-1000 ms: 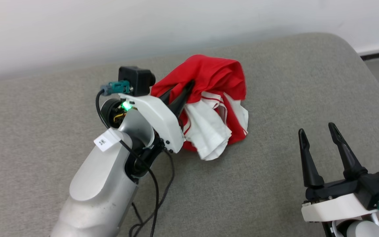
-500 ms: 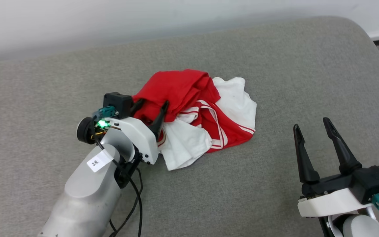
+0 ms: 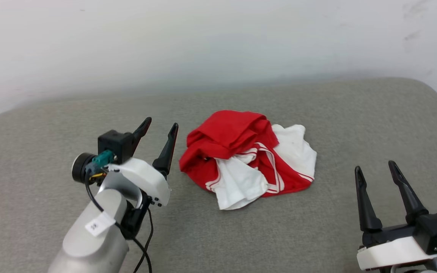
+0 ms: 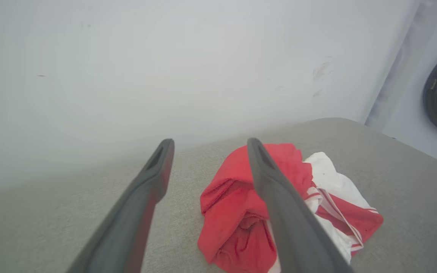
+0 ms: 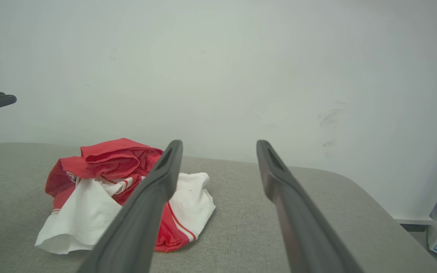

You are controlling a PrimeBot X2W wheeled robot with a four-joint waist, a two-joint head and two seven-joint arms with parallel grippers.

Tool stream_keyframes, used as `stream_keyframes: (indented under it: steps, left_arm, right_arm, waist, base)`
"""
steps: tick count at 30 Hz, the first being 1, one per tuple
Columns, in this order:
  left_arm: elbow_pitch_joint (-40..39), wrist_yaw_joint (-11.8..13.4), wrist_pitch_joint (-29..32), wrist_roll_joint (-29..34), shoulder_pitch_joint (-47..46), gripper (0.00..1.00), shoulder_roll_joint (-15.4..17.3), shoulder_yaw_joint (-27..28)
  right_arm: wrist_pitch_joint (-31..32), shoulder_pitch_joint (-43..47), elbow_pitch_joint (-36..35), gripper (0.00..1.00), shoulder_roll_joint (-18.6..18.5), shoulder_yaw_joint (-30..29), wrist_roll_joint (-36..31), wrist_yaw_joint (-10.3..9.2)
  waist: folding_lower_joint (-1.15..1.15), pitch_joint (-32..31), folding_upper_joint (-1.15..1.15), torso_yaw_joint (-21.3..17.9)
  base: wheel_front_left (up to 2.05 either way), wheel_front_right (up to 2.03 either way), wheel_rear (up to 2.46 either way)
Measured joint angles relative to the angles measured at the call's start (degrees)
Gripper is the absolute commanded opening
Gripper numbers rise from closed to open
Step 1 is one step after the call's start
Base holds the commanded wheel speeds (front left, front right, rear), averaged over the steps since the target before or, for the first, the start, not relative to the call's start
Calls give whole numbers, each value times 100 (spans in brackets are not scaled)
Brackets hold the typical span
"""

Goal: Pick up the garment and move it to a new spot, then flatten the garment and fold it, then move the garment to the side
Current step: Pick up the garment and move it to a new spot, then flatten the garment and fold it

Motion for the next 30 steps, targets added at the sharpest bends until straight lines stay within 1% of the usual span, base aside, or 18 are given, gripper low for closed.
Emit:
stream_keyframes:
  steps: [5,8,10,13,16,20,22,24,30]
  left_arm:
    - [-1194,420,-15,434,815,100,-1,257]
    - [-1797,672,-15,610,1418,100,-93,486]
    - [-2153,781,-15,846,1798,100,-114,559]
    - [-2577,907,-15,1028,2355,100,-271,735]
    - [-2925,909,-16,1169,2774,100,-442,923]
    - [-3126,795,-15,1454,3150,100,-546,1114]
    - [-3230,745,-16,1481,3247,100,-675,1262]
    - [-3287,695,-16,1600,3314,100,-769,1348]
    - [-3239,651,-16,1800,3465,100,-994,1596]
  right_arm:
    - [0,144,-49,100,1,-147,-49,1]
    - [0,207,-58,100,1,-170,-57,0]
    - [0,226,-70,100,2,-177,-47,1]
    - [0,305,-75,100,2,-197,15,0]
    - [0,341,-74,100,2,-180,56,0]
    - [0,415,-52,100,1,-168,105,0]
    - [0,415,-51,100,2,-144,107,0]
    - [0,418,-46,100,1,-119,108,0]
    - [0,420,-25,100,2,-13,133,0]
  waist:
    - [0,-219,0,317]
    - [0,-324,0,433]
    - [0,-379,0,479]
    - [0,-426,0,510]
    - [0,-456,0,514]
    - [1,-476,0,510]
    - [1,-472,0,507]
    - [1,-474,0,501]
    - [1,-466,0,448]
  base:
    - [0,0,0]
    - [0,0,0]
    - [0,0,0]
    - [0,0,0]
    - [0,0,0]
    - [0,0,0]
    - [0,0,0]
    - [0,0,0]
    - [0,0,0]
